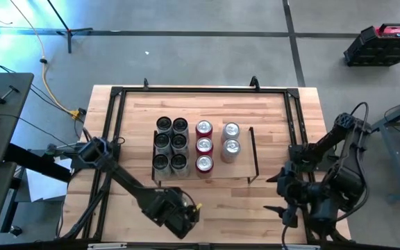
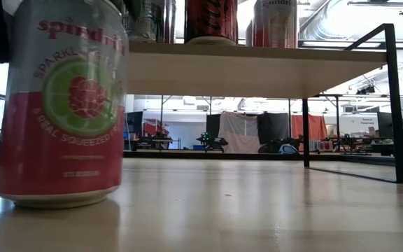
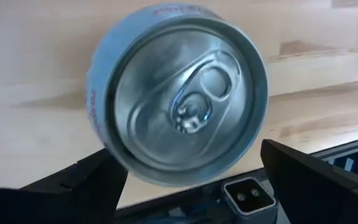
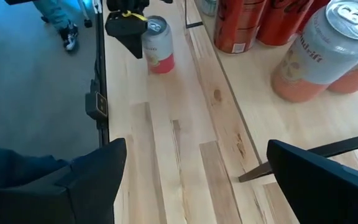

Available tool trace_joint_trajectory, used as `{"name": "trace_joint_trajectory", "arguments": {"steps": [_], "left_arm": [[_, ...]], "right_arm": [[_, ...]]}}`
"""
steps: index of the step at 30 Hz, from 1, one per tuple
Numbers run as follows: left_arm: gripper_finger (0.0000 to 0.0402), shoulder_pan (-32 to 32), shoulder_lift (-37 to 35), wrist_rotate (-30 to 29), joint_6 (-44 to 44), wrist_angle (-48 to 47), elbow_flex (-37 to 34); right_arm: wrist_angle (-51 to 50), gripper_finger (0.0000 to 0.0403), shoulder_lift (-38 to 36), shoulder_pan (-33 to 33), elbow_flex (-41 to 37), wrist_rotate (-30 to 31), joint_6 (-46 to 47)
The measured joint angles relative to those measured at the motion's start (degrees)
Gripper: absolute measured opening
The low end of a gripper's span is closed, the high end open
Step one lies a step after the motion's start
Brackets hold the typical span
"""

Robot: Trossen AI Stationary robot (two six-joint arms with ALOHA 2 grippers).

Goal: Place canned beverage on shelf
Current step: Move the pink white soda can to the bottom center of the table

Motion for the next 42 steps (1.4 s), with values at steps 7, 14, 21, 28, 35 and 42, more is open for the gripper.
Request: {"name": "trace_joint_trajectory", "arguments": {"steps": [7,14,21,28,35,42], "left_arm": [[0.0349,-2.6,0.0,-2.1,-1.7,-1.9,0.0],[0.0349,-6.0,-1.6,-3.3,0.6,-3.4,0.0],[0.0349,-11.7,-6.9,-9.5,14.6,-13.2,0.1],[0.0349,-16.3,-6.6,-19.8,32.0,-21.7,0.1],[0.0349,-18.2,-3.5,-15.8,40.1,-16.1,-3.9],[0.0349,-23.3,-3.5,-25.1,34.4,-15.8,-11.7]], "right_arm": [[1.5,0.0376,0.1,-0.1,0.0,-1.0,0.0],[1.5,0.0376,0.1,-0.1,0.0,-1.0,1.3],[1.9,0.0376,0.1,-0.8,0.0,-0.2,1.2],[2.9,0.0376,0.1,-4.3,0.0,-1.6,0.2],[3.1,0.0376,0.1,-7.3,0.0,-4.6,-6.3],[3.0,0.0376,0.0,-11.4,0.0,-4.9,-6.1]]}}
